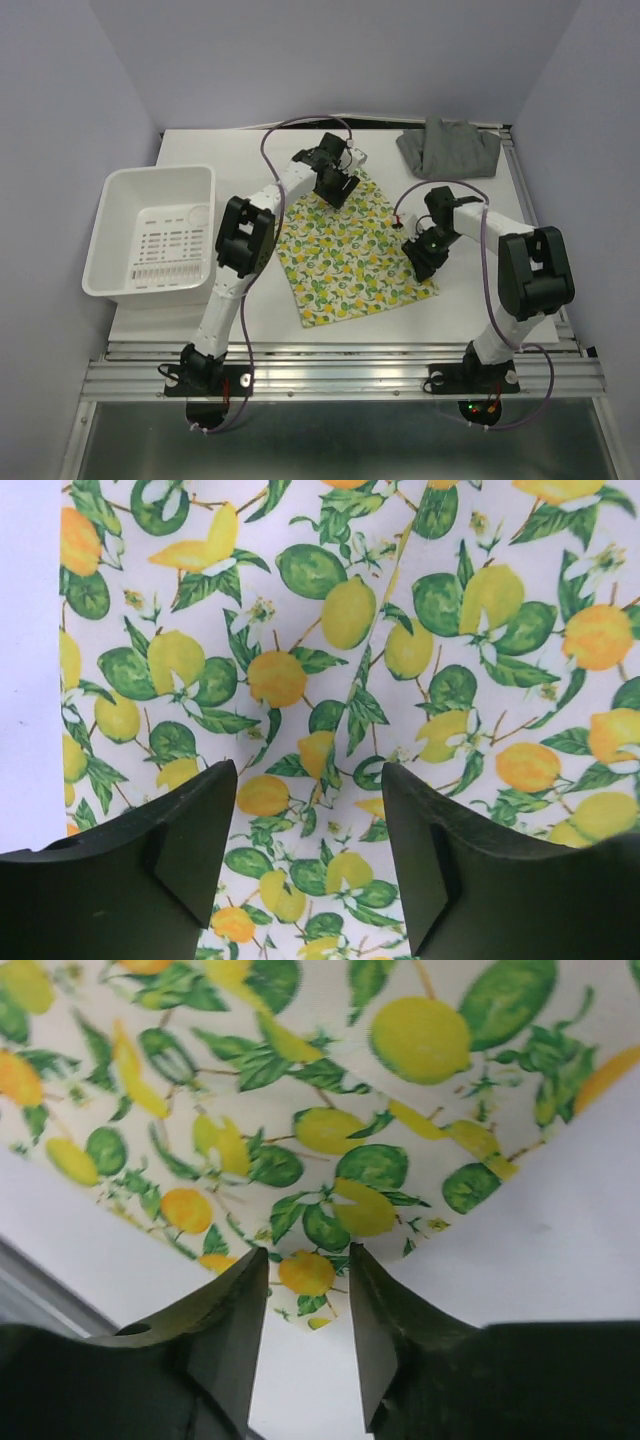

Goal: Fold and stack the skirts
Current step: Flatten the skirt out, then fold the skirt

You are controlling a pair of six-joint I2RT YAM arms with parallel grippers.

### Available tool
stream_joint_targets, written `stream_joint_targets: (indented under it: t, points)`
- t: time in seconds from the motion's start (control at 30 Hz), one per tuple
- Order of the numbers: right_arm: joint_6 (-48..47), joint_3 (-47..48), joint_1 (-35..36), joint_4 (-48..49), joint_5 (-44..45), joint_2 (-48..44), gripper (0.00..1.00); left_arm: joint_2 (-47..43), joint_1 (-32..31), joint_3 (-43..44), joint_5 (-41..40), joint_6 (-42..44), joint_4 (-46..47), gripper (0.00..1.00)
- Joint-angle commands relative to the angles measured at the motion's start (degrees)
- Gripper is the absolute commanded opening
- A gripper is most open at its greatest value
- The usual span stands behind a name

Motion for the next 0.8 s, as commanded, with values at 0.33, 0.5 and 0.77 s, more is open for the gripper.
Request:
stream_joint_targets:
  t: [0.33, 0.5, 0.77]
  points:
    - [-25.4, -7.0, 1.4, -10.6, 0.2, -31.1, 0.50, -55.4, -1.3, -46.1, 12.4, 15.6, 4.0, 0.72]
    - [-28.9, -12.2, 3.9, -11.5, 1.8, -33.4, 0.50, -64.2, -12.0, -61.6, 8.8, 16.4, -0.1, 0.62]
    - [-27.4, -23.8, 13.6, 1.5, 8.0, -35.2, 0.48, -65.1, -15.5, -65.6, 9.2, 13.8, 0.6, 0.62]
